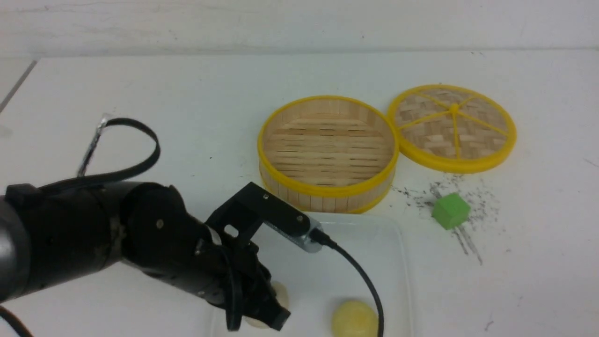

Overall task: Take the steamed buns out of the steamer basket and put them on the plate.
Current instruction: Use the left arm to put the steamed stuffed bun into the plate

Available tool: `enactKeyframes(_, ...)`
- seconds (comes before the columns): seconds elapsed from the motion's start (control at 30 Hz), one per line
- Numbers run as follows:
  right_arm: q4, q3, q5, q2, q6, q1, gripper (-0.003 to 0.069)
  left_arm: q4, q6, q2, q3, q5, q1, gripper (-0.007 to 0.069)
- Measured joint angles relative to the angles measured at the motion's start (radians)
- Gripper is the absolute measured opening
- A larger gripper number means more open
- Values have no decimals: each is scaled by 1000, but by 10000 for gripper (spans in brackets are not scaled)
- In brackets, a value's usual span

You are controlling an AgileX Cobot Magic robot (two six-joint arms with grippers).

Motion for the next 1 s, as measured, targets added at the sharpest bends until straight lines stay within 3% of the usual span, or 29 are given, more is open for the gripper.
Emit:
enactKeyframes(0.33,11,0,-4,0,-23,0,325,14,1,46,-1,-21,0,50)
enactKeyframes(0.5,11,0,-4,0,-23,0,325,34,4,46,-36,-3,0,155)
enactKeyframes(0.53,11,0,-5,0,-23,0,325,43,4,46,-61,2,0,219)
enactKeyframes(0.57,11,0,-5,0,-23,0,325,44,3,46,-61,2,0,227)
enactKeyframes(0.6,11,0,-6,0,-23,0,325,45,-2,46,-87,-8,0,300)
enactKeyframes(0.7,11,0,-6,0,-23,0,325,45,-22,46,-108,-22,0,382)
enactKeyframes(0.83,12,0,-7,0,-23,0,325,50,-66,46,-116,12,0,410)
enactKeyframes(1.0,12,0,-7,0,-23,0,325,79,-81,44,-117,95,0,389)
